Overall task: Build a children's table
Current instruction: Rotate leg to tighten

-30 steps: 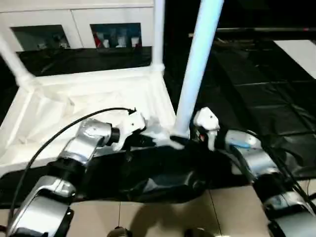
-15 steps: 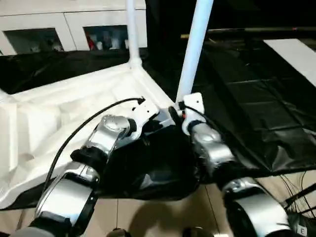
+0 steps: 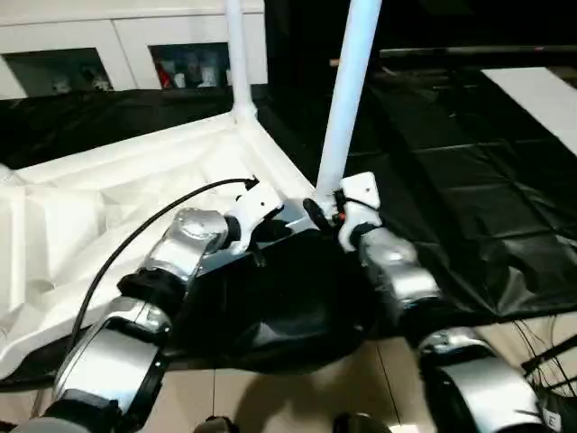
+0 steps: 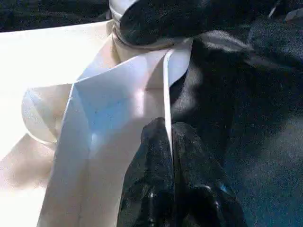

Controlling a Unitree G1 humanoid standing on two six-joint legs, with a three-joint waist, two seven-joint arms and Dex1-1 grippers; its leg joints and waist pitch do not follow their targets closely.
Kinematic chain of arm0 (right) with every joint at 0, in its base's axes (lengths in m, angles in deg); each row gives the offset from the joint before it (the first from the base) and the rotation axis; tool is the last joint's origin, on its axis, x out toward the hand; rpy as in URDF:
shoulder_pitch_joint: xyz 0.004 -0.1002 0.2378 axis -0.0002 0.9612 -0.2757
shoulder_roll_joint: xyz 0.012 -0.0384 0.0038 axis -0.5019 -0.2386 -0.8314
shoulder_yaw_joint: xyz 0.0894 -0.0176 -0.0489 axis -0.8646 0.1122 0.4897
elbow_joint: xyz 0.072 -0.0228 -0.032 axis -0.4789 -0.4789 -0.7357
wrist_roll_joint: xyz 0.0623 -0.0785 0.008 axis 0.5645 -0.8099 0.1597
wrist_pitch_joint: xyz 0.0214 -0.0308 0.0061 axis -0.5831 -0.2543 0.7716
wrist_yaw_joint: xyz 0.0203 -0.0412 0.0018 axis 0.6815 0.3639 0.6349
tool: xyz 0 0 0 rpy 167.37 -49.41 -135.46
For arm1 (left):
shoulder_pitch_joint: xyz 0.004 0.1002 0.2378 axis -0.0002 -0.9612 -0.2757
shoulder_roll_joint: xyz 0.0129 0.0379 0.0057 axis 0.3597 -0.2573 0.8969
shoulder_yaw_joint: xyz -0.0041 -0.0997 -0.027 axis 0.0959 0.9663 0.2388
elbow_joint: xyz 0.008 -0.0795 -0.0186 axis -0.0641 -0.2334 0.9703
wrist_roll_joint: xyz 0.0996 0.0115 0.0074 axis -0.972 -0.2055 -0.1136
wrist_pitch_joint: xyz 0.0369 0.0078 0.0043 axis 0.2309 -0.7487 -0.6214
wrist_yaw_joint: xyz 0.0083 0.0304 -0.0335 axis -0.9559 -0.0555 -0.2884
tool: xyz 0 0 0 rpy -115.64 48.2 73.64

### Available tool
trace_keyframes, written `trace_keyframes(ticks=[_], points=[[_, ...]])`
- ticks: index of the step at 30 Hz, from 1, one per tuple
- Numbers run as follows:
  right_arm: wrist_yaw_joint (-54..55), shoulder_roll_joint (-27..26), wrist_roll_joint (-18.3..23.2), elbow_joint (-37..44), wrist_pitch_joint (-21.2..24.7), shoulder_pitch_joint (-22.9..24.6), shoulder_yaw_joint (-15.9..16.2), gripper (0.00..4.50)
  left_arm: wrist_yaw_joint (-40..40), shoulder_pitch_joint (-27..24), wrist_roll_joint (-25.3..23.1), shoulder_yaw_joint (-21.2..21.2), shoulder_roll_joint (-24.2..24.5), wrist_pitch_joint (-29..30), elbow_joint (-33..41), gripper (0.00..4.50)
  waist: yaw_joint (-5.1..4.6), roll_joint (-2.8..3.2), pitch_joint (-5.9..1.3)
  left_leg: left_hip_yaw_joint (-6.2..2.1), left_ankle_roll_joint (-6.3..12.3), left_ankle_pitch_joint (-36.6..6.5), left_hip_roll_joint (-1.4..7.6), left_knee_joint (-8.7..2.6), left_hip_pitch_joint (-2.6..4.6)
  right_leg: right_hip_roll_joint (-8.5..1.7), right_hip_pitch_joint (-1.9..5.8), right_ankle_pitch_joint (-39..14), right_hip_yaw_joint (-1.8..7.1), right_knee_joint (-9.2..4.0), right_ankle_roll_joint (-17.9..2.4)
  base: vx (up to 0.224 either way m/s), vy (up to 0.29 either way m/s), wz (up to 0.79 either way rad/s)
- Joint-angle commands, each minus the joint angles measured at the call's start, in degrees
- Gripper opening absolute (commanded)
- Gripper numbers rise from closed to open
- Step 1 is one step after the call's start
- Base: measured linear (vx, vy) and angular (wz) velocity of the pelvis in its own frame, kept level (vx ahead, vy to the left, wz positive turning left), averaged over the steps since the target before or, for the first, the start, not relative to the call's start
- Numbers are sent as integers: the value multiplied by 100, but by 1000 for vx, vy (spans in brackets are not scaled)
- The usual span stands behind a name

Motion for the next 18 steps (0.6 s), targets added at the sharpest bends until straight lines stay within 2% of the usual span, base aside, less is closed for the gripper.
trace_keyframes(ticks=[1, 2, 3, 4, 5, 7, 9, 12, 14, 15, 18], points=[[-585, 229, 85, 435, 62, 105, 99, 399, -272, -143, 15, -56, 135, -99, 28, 0, 42, -76, -461, 119, 376, -1346, -103, -326, 45, -106, 375, -1252, 115, -437, -1236, 0, 0, 0], [-1102, 487, 104, 679, 13, 235, 240, 399, -530, -199, 58, -100, 205, -149, 125, 0, 84, -82, -476, 109, 440, -1122, -90, -309, 23, -117, 411, -963, 113, -388, -1307, 0, 0, 0], [-1552, 706, 136, 883, -49, 355, 351, 399, -764, -249, 102, -144, 270, -124, 222, 0, 88, -84, -473, 116, 459, -1079, -92, -307, 20, -109, 412, -884, 113, -382, -1336, 0, 0, 0], [-2549, 1130, 331, 1329, -67, 627, 546, 399, -1336, -390, 188, -269, 443, -169, 499, 0, 115, -110, -484, 120, 530, -1058, -86, -294, 27, -92, 439, -711, 106, -364, -1383, 55, 13, -1], [-2741, 1207, 376, 1411, -66, 678, 578, 399, -1451, -418, 204, -296, 477, -177, 555, 0, 145, -104, -489, 110, 574, -977, -68, -286, 21, -106, 452, -573, 112, -337, -1402, 55, 13, -1], [-3218, 1425, 476, 1619, 36, 805, 666, 399, -1823, -518, 331, -330, 576, -29, 789, 0, 143, -74, -504, 116, 653, -828, -64, -265, 1, -96, 452, -217, 108, -273, -1564, 29, 9, -1], [-3502, 1530, 552, 1718, 174, 861, 706, 399, -2041, -568, 429, -336, 623, 80, 931, 0, 137, -68, -515, 134, 710, -769, -70, -243, 24, -83, 437, 73, 105, -251, -1751, 0, 0, 0], [-4009, 1736, 568, 1869, 363, 927, 788, 399, -2316, -562, 443, -347, 711, 177, 1011, 0, 157, -60, -501, 141, 722, -896, -64, -246, 37, -96, 428, -95, 105, -277, -1772, 0, 0, 0], [-4012, 1748, 592, 1894, 407, 921, 790, 399, -2286, -554, 417, -342, 722, 139, 989, 0, 192, -55, -487, 141, 626, -1072, -55, -261, 58, -112, 416, -475, 112, -312, -1689, 0, 0, 0], [-4043, 1752, 626, 1896, 418, 904, 786, 399, -2296, -551, 424, -339, 733, 151, 993, 0, 222, -49, -475, 137, 488, -1238, -49, -281, 71, -124, 404, -850, 116, -345, -1588, 0, 0, 0], [-4118, 1698, 652, 1781, 394, 808, 780, 399, -2346, -552, 445, -337, 754, 207, 1046, 0, 228, -52, -478, 125, 372, -1291, -49, -292, 67, -125, 405, -977, 119, -346, -1514, 0, 0, 0]])
